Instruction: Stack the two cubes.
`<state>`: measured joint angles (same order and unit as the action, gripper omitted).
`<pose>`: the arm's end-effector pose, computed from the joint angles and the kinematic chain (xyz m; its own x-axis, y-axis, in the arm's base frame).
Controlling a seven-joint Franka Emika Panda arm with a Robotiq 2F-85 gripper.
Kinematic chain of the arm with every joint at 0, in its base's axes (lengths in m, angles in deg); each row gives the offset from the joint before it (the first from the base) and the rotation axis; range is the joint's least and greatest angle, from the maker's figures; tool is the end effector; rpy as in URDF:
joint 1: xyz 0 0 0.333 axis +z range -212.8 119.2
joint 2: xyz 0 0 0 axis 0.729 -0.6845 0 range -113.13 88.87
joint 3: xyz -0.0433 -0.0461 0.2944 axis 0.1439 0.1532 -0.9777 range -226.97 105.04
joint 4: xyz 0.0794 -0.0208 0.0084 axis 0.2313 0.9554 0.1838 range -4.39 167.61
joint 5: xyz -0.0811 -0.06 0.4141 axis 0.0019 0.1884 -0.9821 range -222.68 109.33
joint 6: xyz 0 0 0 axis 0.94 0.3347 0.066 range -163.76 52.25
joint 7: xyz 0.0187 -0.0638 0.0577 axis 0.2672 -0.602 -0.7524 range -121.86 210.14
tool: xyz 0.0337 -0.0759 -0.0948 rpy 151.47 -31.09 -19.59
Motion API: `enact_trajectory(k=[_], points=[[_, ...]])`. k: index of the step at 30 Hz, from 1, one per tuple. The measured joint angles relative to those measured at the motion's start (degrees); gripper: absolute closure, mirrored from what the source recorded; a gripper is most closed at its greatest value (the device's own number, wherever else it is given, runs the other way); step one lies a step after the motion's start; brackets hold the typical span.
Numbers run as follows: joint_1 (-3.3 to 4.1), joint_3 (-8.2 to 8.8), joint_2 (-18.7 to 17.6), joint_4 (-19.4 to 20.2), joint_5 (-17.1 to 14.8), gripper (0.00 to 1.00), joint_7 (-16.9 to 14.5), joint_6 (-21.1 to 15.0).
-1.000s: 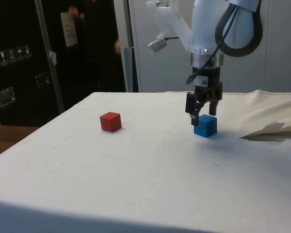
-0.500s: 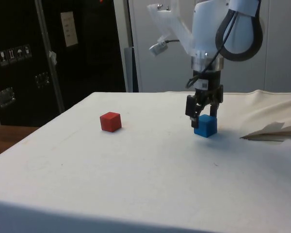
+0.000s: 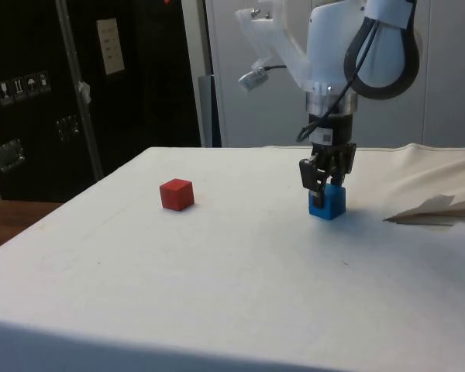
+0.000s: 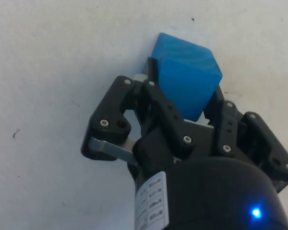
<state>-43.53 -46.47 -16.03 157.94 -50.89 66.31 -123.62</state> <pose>0.3472 -0.0646 0.1118 0.8830 -0.4611 0.0873 -0.4630 -0.8864 0.0013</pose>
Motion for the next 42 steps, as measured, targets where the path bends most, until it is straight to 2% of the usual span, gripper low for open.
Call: enact_trajectory(k=[12, 19, 31, 42], points=[[0.0, 0.0, 0.1, -0.3, 0.0, 1.0, 0.0, 0.1], [0.0, 0.57, 0.9, -1.8, 0.0, 1.0, -0.6, 1.5], [0.0, 0.86, 8.2, -4.0, 0.0, 1.0, -2.2, 10.5], [0.11, 0.8, 10.8, -7.6, 0.0, 1.0, -4.1, 16.6]])
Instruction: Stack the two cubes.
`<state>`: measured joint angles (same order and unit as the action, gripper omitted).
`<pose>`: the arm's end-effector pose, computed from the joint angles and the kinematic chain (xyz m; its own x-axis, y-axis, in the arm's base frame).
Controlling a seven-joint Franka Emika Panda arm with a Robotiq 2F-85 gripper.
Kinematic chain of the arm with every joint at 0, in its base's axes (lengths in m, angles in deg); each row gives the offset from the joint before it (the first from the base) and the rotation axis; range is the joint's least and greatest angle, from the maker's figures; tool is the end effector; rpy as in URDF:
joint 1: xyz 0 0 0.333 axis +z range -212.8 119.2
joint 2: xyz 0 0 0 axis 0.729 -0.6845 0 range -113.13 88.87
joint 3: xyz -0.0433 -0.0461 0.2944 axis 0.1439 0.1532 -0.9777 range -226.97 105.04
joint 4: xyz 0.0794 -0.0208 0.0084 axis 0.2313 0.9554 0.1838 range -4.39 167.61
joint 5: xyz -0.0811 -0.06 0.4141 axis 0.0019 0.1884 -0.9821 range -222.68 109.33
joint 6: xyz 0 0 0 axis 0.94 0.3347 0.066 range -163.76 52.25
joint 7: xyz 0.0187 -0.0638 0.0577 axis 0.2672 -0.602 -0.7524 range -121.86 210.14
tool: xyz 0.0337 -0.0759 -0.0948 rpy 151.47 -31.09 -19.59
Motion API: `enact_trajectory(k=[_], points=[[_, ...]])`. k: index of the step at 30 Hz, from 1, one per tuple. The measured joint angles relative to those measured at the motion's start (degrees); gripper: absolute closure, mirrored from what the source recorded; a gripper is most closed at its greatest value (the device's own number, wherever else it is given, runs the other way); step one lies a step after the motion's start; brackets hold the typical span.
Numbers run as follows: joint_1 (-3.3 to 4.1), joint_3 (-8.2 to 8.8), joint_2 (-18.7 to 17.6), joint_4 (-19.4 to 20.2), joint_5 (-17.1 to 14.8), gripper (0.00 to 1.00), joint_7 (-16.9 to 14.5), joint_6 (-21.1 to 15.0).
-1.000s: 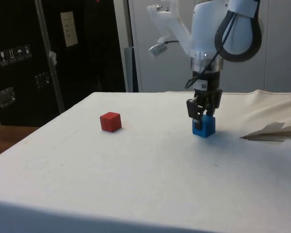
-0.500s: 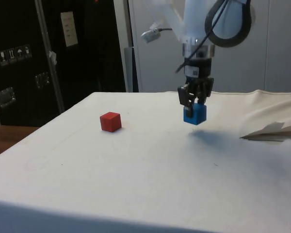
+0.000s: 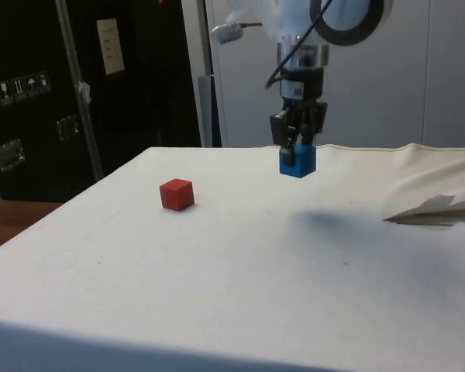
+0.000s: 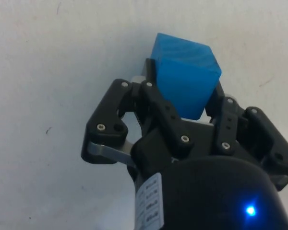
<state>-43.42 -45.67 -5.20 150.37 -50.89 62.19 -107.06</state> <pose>0.4096 -0.0774 0.1952 0.9027 -0.4162 0.1087 -0.4167 -0.9088 -0.0191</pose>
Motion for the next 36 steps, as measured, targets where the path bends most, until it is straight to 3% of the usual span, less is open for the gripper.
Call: enact_trajectory(k=[17, 36], points=[[0.63, -0.52, 1.2, -6.5, 0.0, 1.0, -2.1, 6.9], [1.32, -0.63, -1.0, -11.9, -0.2, 1.0, -5.8, 8.5]])
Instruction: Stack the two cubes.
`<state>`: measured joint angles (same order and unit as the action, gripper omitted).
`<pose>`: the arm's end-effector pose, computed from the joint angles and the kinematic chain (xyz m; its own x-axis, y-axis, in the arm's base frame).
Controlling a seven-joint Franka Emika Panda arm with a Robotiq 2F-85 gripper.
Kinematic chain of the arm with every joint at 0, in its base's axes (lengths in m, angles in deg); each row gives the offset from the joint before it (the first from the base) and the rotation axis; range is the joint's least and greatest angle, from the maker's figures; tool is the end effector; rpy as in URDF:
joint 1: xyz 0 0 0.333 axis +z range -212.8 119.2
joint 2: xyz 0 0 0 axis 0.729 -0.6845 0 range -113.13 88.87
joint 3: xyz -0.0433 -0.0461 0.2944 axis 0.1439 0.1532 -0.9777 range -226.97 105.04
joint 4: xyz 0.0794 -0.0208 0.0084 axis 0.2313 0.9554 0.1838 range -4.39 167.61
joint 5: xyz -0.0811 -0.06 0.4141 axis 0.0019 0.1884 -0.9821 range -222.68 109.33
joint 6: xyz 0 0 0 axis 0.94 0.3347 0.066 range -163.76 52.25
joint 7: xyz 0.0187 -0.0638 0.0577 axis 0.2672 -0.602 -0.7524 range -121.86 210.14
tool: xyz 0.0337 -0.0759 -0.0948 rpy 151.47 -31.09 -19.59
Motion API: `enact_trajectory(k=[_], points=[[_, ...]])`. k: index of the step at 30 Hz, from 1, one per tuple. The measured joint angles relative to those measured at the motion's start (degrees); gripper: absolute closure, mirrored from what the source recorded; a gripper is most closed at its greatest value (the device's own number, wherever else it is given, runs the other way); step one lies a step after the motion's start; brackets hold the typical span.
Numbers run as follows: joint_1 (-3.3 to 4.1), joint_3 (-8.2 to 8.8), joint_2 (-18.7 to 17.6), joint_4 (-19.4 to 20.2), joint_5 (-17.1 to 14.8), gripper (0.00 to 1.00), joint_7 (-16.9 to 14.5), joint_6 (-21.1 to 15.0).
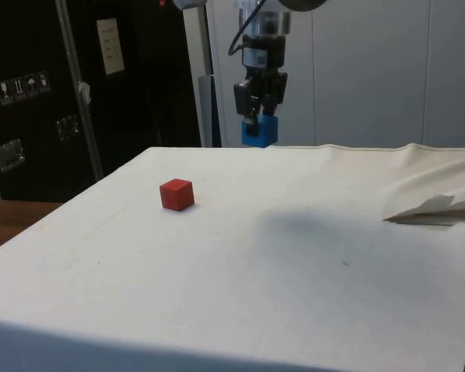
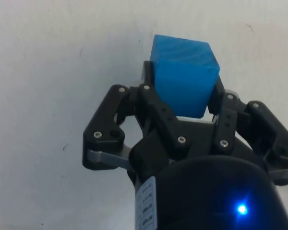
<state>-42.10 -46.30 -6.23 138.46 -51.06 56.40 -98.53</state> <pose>0.4781 -0.0799 0.2556 0.9418 -0.2989 0.1538 -0.3029 -0.9530 0.0029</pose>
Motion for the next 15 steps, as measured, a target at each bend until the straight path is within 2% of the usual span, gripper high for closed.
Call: enact_trajectory(k=[7, 15], points=[[0.17, -0.11, -1.1, -2.1, -0.1, 1.0, -1.0, 0.3], [0.34, -0.52, -3.4, -6.4, -0.1, 1.0, -2.1, 1.5]])
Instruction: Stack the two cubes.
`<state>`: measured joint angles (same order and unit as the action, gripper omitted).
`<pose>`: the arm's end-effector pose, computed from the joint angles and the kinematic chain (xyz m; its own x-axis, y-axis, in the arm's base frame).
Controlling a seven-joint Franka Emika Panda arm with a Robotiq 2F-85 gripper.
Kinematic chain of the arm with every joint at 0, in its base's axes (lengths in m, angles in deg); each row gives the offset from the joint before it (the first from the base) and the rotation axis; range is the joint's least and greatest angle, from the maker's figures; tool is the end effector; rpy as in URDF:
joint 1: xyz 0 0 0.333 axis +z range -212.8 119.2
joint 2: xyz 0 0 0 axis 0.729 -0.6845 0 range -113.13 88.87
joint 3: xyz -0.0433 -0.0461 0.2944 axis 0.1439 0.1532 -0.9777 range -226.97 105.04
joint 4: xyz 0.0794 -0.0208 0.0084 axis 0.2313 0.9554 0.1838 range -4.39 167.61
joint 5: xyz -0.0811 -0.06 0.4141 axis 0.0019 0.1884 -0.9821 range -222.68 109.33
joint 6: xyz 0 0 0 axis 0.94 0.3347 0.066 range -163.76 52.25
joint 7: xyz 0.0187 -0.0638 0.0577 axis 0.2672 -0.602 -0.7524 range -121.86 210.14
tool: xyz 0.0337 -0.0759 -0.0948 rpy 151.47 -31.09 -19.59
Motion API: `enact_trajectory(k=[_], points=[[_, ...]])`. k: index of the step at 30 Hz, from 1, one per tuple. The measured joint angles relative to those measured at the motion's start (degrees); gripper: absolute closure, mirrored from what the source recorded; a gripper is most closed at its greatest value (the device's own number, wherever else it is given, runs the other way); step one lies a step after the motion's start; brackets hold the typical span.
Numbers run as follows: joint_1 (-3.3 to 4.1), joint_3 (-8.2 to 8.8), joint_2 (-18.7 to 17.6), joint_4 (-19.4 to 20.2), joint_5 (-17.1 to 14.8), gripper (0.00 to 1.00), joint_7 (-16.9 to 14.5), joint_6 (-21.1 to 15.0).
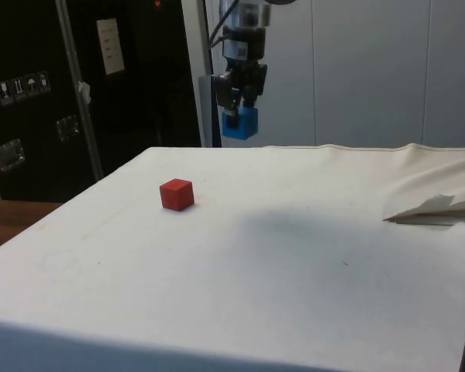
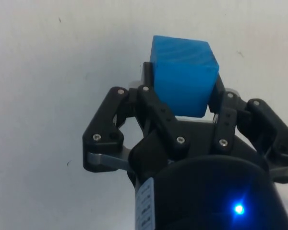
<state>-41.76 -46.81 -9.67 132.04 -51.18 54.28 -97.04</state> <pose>0.5136 -0.0807 0.2731 0.9507 -0.2504 0.1827 -0.2586 -0.9658 0.0217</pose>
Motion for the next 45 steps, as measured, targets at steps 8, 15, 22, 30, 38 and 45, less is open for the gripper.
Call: enact_trajectory(k=[8, 15, 22, 30, 38, 45], points=[[0.11, -0.29, -2.6, -4.0, -0.1, 1.0, -0.5, 1.0], [0.23, -0.52, -5.7, -8.2, -0.1, 1.0, -0.9, 1.7], [0.23, -0.86, -9.6, -13.4, -0.1, 1.0, -1.6, 4.0], [0.29, -0.97, -12.7, -18.0, -0.1, 1.0, -2.6, 6.5], [0.29, -1.2, -15.6, -22.4, -0.5, 1.0, -4.0, 8.0], [0.29, -1.32, -18.4, -26.2, -1.9, 1.0, -6.6, 8.8]])
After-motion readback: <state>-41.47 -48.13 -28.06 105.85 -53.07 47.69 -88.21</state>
